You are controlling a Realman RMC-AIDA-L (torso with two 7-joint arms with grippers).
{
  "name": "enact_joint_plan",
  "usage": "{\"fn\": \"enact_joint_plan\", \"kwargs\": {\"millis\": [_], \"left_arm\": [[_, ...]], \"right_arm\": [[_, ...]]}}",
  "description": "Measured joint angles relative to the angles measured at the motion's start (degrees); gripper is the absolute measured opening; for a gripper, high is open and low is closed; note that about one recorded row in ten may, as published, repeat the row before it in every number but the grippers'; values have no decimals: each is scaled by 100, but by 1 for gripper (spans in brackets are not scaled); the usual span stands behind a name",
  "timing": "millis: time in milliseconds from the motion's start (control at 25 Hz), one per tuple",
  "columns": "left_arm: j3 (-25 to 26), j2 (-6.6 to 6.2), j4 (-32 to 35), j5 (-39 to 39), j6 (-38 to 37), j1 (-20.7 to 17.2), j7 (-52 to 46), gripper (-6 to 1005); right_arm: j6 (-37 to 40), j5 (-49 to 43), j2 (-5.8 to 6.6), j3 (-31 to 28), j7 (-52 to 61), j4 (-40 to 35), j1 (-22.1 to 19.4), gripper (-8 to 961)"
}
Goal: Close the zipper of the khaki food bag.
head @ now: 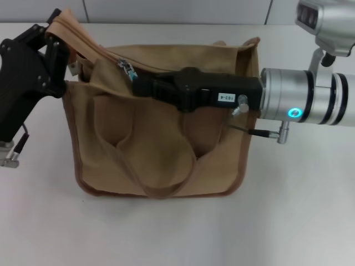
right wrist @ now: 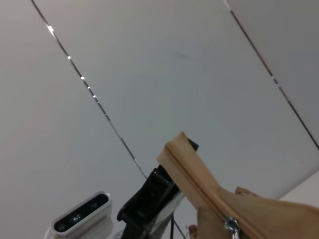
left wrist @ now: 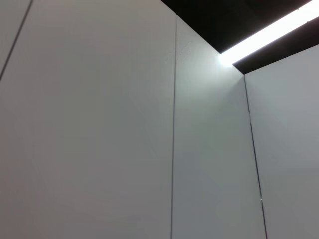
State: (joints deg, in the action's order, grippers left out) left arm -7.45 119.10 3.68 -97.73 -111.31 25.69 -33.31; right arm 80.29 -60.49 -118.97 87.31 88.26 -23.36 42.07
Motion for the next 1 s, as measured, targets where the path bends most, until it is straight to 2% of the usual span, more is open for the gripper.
{"fn": "enact_joint_plan", "kwargs": {"millis": [160,360,680,840,1000], "left_arm": [[160,-20,1,0,84,-88,7,144],[328,-31,27,1,199,-143,-4,147],[308,-26,-1,7,318,-143,3,152],[290,-18,-1,-15,378,-149,-3,154],[138,-2,-70,-31,483,-272,18,157]], "right_arm": [[45,-26,80,-144,11,13,-195,2],[208,-43,242,-446,26,43,-535,1],[709,-53,496,-1278,-114,37,-1359,1],[1219,-53,432,-1868,-652,19,-1767,1],[1548,-52,375,-2015,-990,30,-1944,1]]}}
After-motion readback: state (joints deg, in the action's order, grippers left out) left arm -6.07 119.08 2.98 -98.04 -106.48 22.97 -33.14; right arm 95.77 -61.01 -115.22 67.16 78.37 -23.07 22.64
